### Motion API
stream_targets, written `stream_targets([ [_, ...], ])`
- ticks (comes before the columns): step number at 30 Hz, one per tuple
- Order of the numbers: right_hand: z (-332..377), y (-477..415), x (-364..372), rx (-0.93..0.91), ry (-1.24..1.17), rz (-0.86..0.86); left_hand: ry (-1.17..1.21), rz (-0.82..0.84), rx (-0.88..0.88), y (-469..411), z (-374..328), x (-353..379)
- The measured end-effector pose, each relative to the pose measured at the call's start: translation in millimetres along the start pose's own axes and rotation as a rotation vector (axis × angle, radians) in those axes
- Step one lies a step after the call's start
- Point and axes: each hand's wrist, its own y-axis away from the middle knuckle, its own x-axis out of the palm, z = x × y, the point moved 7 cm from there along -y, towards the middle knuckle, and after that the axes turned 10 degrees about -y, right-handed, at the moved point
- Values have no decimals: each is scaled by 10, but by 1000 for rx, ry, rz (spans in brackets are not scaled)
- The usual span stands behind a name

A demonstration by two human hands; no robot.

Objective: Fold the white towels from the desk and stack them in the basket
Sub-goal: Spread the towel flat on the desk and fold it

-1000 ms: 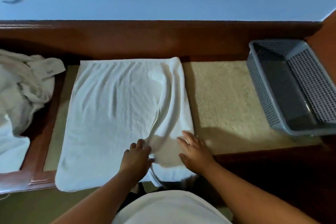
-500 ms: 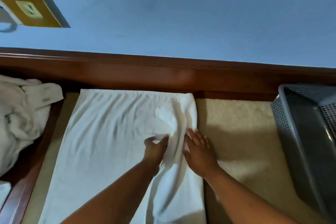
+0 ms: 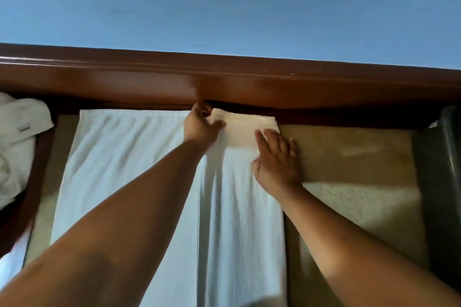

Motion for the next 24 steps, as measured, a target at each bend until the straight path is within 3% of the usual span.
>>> stream_targets([
  [4,36,58,-7,99,-65,102,136,-179,-123,50,173,-300],
  [7,-22,257,-129,117,-101,124,48,-249,-130,239,411,-610],
  [14,135,1496,79,-80,-69,282,-179,277,10,1759,1027,-221],
  [18,115,2284,382,2,-83,361,-443,348,125,2615,1474,-30],
  [24,46,3160,619,168,-226,245,-554,463,171,3210,2004,-28],
])
